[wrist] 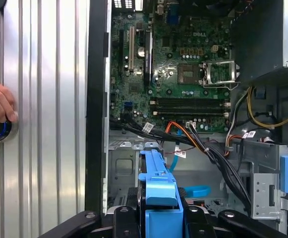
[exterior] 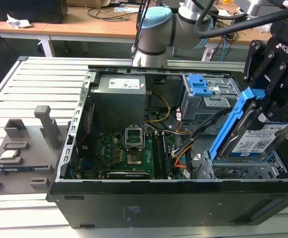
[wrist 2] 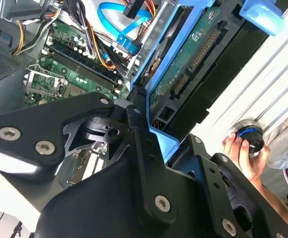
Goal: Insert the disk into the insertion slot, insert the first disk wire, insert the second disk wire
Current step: 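Insert the disk into the insertion slot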
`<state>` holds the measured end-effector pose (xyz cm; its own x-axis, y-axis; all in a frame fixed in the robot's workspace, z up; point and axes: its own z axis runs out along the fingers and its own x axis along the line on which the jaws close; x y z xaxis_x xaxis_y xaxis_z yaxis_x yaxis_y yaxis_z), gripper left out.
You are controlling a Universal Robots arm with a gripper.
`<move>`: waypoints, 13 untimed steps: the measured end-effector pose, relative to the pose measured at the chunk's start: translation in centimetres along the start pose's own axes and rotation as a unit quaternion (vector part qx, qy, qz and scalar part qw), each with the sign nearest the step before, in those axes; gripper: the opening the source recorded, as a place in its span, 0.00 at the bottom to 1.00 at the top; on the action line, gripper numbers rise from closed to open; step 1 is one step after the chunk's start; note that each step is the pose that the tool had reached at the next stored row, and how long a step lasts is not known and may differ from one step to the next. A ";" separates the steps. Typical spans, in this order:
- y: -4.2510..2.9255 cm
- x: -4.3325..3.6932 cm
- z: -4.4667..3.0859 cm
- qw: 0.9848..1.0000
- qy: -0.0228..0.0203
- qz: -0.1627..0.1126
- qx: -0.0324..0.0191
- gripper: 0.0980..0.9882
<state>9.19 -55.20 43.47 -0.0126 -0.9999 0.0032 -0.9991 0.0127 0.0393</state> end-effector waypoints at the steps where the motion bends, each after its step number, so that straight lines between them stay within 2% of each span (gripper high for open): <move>1: -0.01 0.00 0.21 1.000 0.000 0.000 0.000 0.30; 9: -0.06 0.00 1.58 1.000 0.000 0.000 0.000 0.30; 13: -0.08 -0.01 1.98 1.000 0.000 0.000 0.000 0.30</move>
<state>9.19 -55.20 41.49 -0.0125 -0.9999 0.0033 -0.9991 0.0127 0.0394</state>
